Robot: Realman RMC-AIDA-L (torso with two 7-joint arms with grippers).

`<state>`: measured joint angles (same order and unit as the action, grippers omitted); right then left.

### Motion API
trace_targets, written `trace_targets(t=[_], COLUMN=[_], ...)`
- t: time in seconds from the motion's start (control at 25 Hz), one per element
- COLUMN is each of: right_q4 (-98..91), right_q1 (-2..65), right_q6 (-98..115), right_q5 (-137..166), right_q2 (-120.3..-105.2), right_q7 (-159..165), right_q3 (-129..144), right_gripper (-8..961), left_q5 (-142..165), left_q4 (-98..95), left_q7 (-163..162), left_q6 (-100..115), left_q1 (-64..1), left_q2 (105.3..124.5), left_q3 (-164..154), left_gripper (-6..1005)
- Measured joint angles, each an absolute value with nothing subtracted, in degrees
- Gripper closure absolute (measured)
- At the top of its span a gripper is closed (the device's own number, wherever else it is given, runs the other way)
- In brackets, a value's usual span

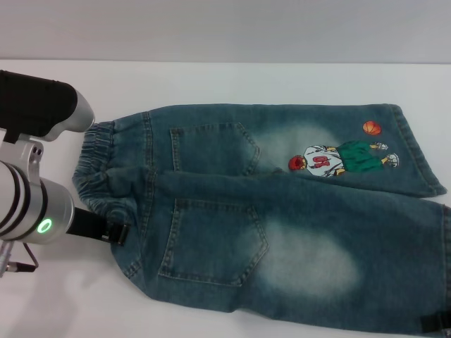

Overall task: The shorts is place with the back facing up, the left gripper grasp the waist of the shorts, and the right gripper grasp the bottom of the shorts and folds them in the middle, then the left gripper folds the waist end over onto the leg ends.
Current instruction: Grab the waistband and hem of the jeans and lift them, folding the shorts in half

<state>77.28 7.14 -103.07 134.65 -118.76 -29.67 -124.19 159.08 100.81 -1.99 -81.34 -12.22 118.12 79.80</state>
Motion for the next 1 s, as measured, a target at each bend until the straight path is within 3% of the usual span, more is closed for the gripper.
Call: trace_targets(t=[0.32,0.76,1.0], right_q4=[77.0,77.2,76.8], right_q1=[7.6,8.0,8.8], right_q6=[-102.3,-101.7,-102.4], right_q5=[134.4,134.4,130.3], right_q2=[-118.74,-118.74,-118.62], right_q7=[-30.9,-34.5,-34.1], right_q3=[-124.2,-124.2,-124.6], right_gripper=[338,563,800], left_q5=[159.1,159.1,159.1], left_q4=[100.8,100.8,100.8], left_q7=[-2.0,-1.9,-1.8], left_q6=[-81.4,-81.4,-81.4], left_q1=[-12.2,-12.2,-12.3], left_q2=[118.12,118.12,118.12], left_q3=[79.8,79.8,79.8], left_gripper=[809,809,808])
